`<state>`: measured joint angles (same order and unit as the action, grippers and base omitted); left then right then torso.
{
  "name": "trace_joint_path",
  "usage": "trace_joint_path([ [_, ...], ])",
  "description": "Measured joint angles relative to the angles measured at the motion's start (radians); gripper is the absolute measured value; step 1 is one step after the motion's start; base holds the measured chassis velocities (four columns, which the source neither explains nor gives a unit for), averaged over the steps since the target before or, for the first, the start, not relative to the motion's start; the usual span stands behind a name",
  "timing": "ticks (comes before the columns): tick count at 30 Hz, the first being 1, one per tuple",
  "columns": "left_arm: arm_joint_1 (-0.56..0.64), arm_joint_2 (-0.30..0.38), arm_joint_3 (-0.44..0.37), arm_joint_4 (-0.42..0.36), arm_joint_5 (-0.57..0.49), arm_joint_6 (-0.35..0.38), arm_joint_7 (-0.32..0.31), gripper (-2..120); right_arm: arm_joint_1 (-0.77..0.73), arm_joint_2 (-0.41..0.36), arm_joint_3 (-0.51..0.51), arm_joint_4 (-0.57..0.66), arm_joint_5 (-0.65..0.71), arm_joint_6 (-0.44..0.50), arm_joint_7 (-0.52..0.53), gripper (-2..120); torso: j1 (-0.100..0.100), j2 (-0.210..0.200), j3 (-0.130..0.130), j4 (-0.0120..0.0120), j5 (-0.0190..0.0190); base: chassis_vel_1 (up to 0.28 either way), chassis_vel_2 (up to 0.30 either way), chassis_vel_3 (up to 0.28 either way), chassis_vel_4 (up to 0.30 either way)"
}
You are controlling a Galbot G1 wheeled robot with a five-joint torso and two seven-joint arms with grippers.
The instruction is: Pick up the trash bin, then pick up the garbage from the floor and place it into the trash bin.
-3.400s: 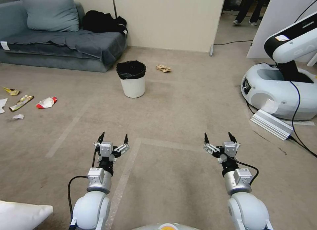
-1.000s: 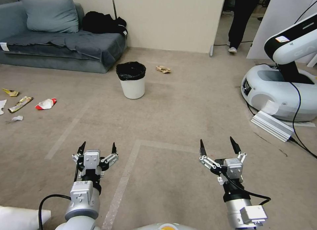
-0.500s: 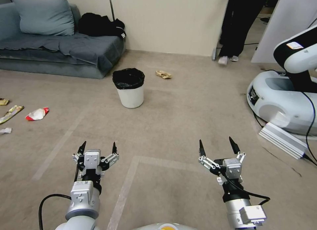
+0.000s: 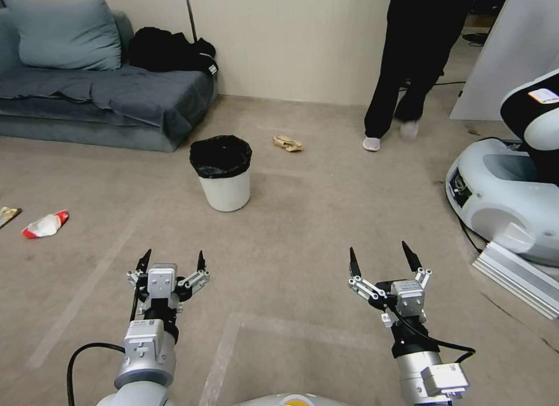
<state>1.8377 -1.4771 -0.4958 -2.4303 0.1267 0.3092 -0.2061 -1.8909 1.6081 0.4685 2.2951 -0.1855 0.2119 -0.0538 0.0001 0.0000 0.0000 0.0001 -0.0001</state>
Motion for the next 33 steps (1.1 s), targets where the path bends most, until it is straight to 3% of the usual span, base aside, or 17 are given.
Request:
trace_joint_path([
  [33,-0.002,0.003,-0.001,-0.010,-0.001,0.000,-0.003,100,-0.008,0.000,-0.005,0.005,-0.009,0.004,-0.006,100,0.000,0.000,0.000,0.0001,0.0004,-0.181,0.189,0.182,-0.185],
])
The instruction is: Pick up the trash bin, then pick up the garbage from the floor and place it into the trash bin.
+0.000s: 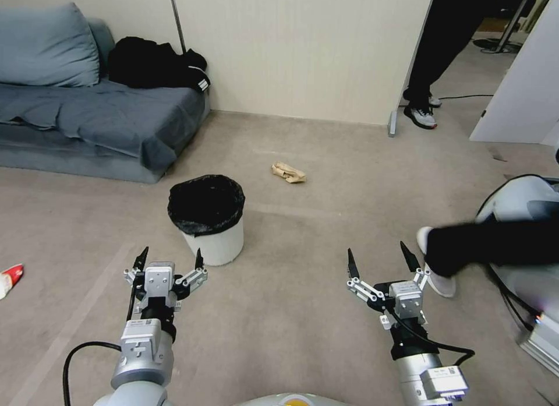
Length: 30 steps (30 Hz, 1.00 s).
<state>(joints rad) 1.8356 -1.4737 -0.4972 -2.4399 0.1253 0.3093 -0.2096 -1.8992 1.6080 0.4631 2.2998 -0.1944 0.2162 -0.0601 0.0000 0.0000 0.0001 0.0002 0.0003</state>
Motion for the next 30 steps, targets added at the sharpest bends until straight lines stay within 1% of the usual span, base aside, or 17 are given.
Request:
trace_joint_path([
  [3,-0.001,0.000,0.000,0.000,0.000,0.000,0.000,100,0.000,0.000,0.000,0.000,-0.001,0.000,0.000,100,0.000,0.000,0.000,-0.0002,-0.0006,-0.192,0.182,0.183,-0.186],
  [6,-0.002,-0.001,0.000,-0.001,0.000,0.001,0.000,100,0.000,0.000,0.000,0.000,-0.003,0.000,0.000,100,0.000,0.000,0.000,-0.0004,-0.0002,-0.203,0.160,0.177,-0.200],
  [11,-0.003,-0.001,-0.001,-0.004,0.000,0.002,0.000,100,-0.001,0.000,0.000,0.000,-0.004,0.000,-0.001,100,0.000,0.000,0.000,0.0000,-0.0003,-0.182,0.193,0.195,-0.189],
  [17,-0.005,-0.001,-0.005,-0.007,-0.002,0.002,0.000,100,-0.001,0.000,0.001,0.000,-0.002,0.009,-0.010,100,0.000,0.000,0.000,-0.0003,-0.0003,-0.189,0.187,0.185,-0.192],
  [20,-0.005,-0.001,-0.008,-0.008,-0.002,0.003,0.000,100,-0.001,0.000,0.002,0.000,0.001,0.015,-0.015,100,0.000,0.000,0.000,-0.0001,-0.0003,-0.165,0.179,0.179,-0.155],
  [30,-0.006,-0.004,-0.012,-0.011,-0.004,0.003,0.000,100,-0.002,0.000,0.003,-0.002,0.009,0.040,-0.020,100,0.000,0.000,0.000,-0.0002,-0.0002,-0.115,0.112,0.121,-0.115],
])
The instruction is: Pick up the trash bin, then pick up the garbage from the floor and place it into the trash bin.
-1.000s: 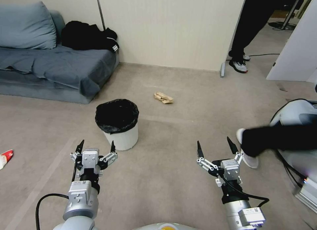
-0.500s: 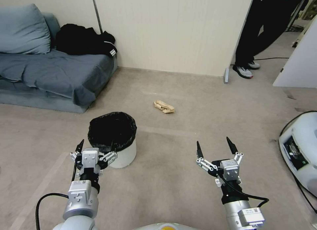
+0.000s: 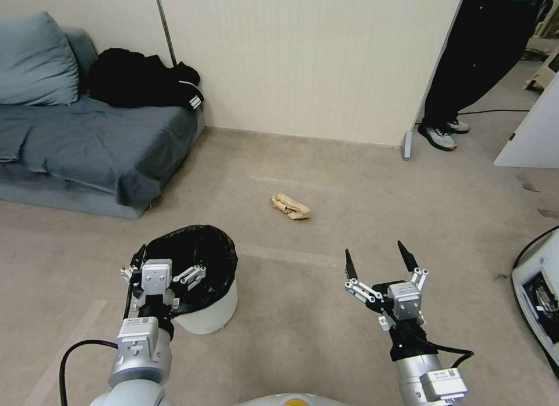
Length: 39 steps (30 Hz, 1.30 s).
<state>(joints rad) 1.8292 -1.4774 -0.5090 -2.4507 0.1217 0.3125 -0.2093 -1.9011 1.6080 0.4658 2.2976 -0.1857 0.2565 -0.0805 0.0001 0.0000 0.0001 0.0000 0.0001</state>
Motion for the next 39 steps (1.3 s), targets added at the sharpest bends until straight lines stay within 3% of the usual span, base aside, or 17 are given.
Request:
trace_joint_path([
  [12,-0.027,-0.006,-0.030,-0.013,-0.006,0.034,-0.023,100,0.009,0.000,0.016,-0.014,-0.032,0.050,0.008,100,0.000,0.000,0.000,0.0001,-0.0001,-0.008,0.011,0.007,-0.006],
  [24,-0.128,-0.013,-0.082,-0.017,-0.067,0.237,-0.092,100,0.006,0.000,0.017,-0.024,-0.036,0.050,0.016,100,0.000,0.000,0.000,0.0001,-0.0001,0.000,0.000,0.000,0.000],
  [33,-0.185,-0.016,-0.098,0.030,-0.134,0.319,-0.109,100,0.002,0.000,0.015,-0.031,-0.026,0.051,0.016,100,0.000,0.000,0.000,0.0000,-0.0001,0.000,0.000,0.000,0.000],
  [39,-0.204,-0.024,-0.102,0.073,-0.149,0.328,-0.112,100,-0.003,0.000,0.010,-0.033,-0.006,0.050,0.014,100,0.000,0.000,0.000,0.0000,-0.0002,0.000,0.000,0.000,0.000],
])
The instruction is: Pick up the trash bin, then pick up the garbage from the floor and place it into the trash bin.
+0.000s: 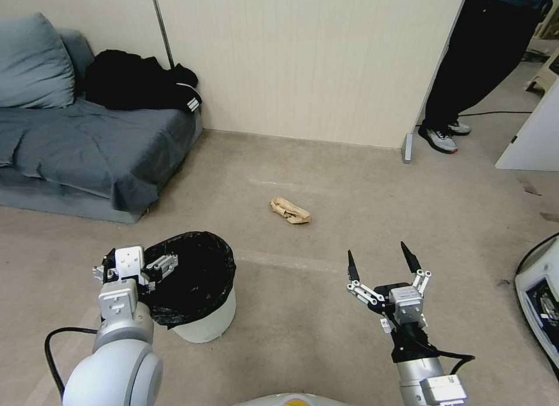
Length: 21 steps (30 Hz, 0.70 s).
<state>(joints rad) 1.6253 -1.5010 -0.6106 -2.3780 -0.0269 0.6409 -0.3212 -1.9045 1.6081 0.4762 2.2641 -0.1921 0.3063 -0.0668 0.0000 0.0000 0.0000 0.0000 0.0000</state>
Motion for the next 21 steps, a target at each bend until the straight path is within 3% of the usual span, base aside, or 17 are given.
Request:
trace_joint_path([
  [21,-0.078,-0.009,-0.038,0.168,-0.078,0.045,-0.053,100,-0.007,0.000,0.003,-0.012,0.002,0.000,-0.010,100,0.000,0.000,0.000,0.0000,0.0000,0.000,0.000,0.000,0.000],
])
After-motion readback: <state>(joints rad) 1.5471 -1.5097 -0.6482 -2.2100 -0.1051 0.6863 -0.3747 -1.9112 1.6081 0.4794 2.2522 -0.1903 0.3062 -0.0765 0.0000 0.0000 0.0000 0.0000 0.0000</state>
